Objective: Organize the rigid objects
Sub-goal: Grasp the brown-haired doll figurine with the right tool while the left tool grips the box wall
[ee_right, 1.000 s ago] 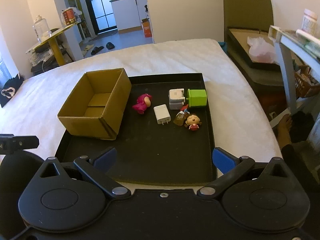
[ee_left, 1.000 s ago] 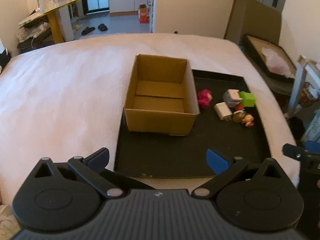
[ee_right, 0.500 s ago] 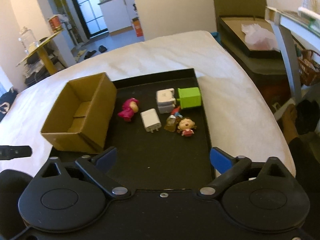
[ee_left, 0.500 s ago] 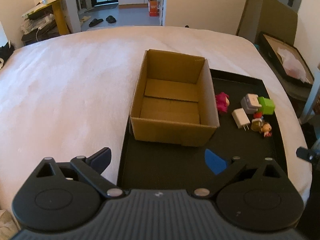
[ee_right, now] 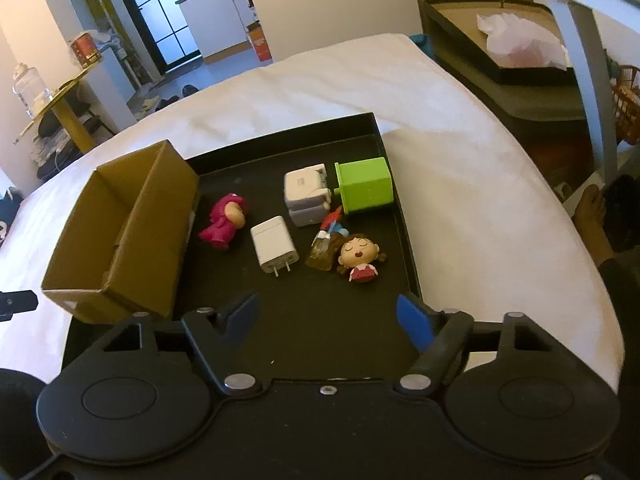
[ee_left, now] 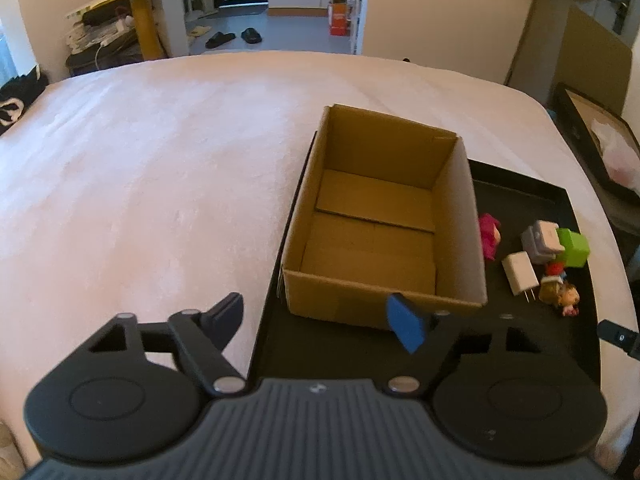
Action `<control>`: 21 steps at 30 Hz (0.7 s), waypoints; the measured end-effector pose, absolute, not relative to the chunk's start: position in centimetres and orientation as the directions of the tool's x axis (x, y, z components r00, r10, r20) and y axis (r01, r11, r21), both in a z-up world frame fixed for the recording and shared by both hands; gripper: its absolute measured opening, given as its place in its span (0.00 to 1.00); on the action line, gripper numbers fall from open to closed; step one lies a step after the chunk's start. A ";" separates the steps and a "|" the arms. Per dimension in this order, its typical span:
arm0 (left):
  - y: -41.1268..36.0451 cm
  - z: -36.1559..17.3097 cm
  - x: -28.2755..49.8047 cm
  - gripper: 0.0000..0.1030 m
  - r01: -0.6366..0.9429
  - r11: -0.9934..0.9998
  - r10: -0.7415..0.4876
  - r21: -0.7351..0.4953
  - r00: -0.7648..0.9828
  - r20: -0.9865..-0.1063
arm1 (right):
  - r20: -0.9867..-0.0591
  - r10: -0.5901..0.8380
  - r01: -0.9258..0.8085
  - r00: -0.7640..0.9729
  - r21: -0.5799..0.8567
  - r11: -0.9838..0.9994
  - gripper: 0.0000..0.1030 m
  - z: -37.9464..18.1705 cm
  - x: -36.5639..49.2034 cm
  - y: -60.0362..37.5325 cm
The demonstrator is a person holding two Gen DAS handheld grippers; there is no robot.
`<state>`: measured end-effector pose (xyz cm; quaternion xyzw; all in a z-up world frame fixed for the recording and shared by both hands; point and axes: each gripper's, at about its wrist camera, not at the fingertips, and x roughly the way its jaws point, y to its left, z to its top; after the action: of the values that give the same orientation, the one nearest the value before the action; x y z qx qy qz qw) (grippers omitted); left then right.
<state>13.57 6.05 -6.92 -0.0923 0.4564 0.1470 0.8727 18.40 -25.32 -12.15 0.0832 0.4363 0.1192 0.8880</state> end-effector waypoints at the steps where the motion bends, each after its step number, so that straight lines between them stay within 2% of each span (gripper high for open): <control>1: 6.1 -7.1 13.9 0.70 -0.346 0.938 0.179 -0.022 0.538 -0.824 | -0.756 0.283 -0.136 0.591 0.253 0.958 0.69 -12.4 18.7 -25.3; 5: 6.5 -7.5 15.0 0.64 -0.362 0.932 0.207 -0.001 0.536 -0.818 | -0.758 0.285 -0.120 0.587 0.267 0.956 0.60 -13.6 20.1 -25.5; 8: 6.9 -8.1 16.0 0.60 -0.382 0.924 0.217 0.000 0.524 -0.824 | -0.760 0.278 -0.115 0.587 0.262 0.958 0.58 -14.5 21.3 -25.4; 21: 8.4 -9.6 18.7 0.59 -0.425 0.904 0.264 0.042 0.479 -0.837 | -0.759 0.281 -0.102 0.587 0.275 0.956 0.58 -16.8 23.9 -25.9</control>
<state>18.72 8.36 -9.59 -0.0860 0.4691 0.2015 0.8555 23.88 -25.95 -16.80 0.1016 0.4411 0.1083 0.8851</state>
